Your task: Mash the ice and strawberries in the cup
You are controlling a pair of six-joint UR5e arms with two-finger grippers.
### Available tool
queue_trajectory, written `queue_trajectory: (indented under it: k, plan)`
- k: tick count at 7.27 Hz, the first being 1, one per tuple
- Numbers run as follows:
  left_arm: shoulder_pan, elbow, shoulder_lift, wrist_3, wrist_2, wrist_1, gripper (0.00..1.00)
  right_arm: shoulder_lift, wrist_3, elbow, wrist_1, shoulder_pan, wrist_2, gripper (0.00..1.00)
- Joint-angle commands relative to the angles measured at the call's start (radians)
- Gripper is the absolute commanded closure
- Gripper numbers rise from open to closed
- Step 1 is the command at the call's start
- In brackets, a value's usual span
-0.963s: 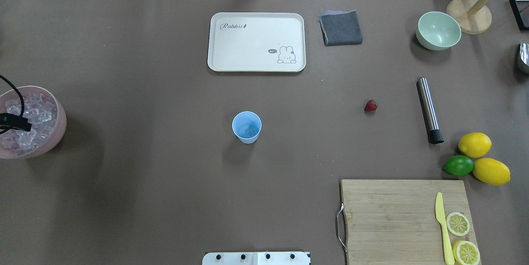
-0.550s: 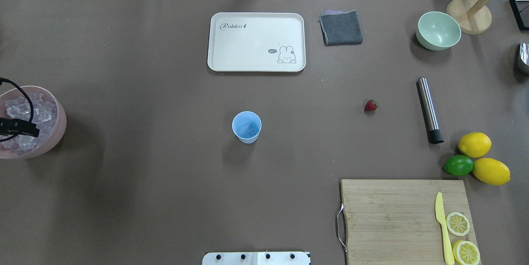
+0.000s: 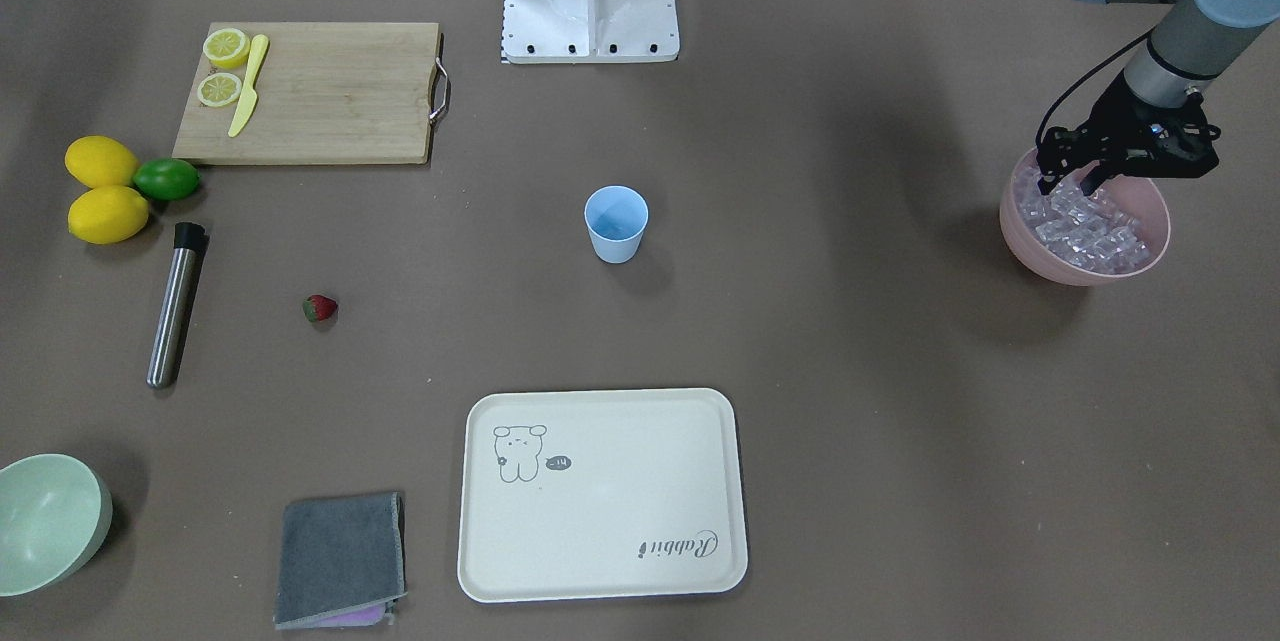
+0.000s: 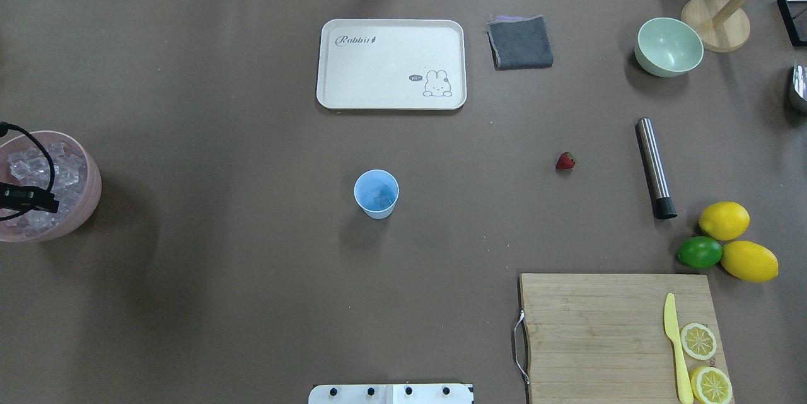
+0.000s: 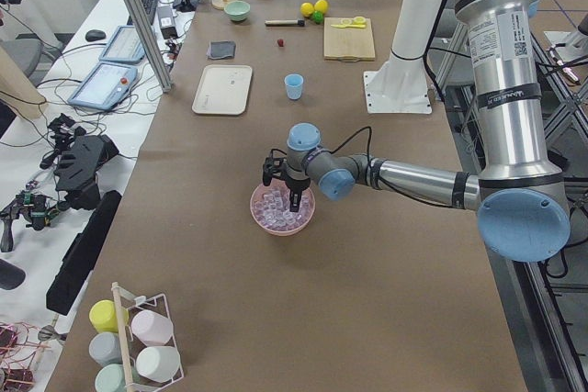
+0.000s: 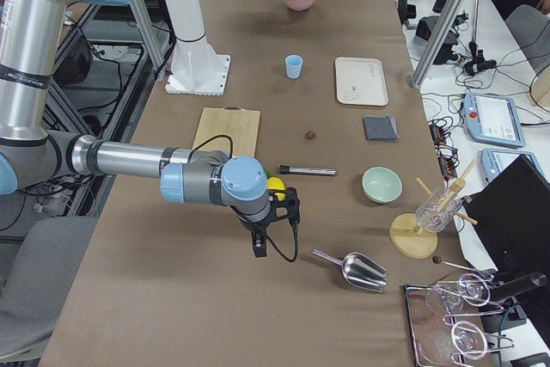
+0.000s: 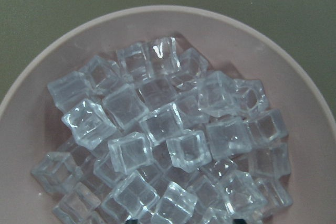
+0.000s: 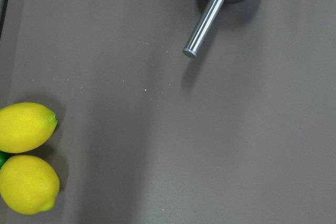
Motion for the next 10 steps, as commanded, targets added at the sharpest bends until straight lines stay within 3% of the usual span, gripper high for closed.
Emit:
queue_trajectory:
  k: [1,3,6,8,10]
  plan:
    - [0.000,-0.004,0.007,-0.003,-0.001,0.000,1.00,0.001,0.002,0.001,-0.002,0.001,0.001,0.00]
    - [-0.007,-0.013,0.003,0.008,-0.009,0.006,1.00,0.002,0.002,0.006,-0.008,0.000,0.003,0.00]
    - [-0.070,-0.041,-0.035,0.016,-0.160,0.023,1.00,0.001,0.002,0.003,-0.008,0.000,0.003,0.00]
    - [-0.107,-0.120,-0.228,0.013,-0.184,0.286,1.00,0.001,0.002,0.001,-0.008,0.000,0.003,0.00]
    - [-0.078,-0.113,-0.426,-0.086,-0.177,0.403,1.00,-0.002,0.002,-0.002,-0.008,0.000,0.003,0.00]
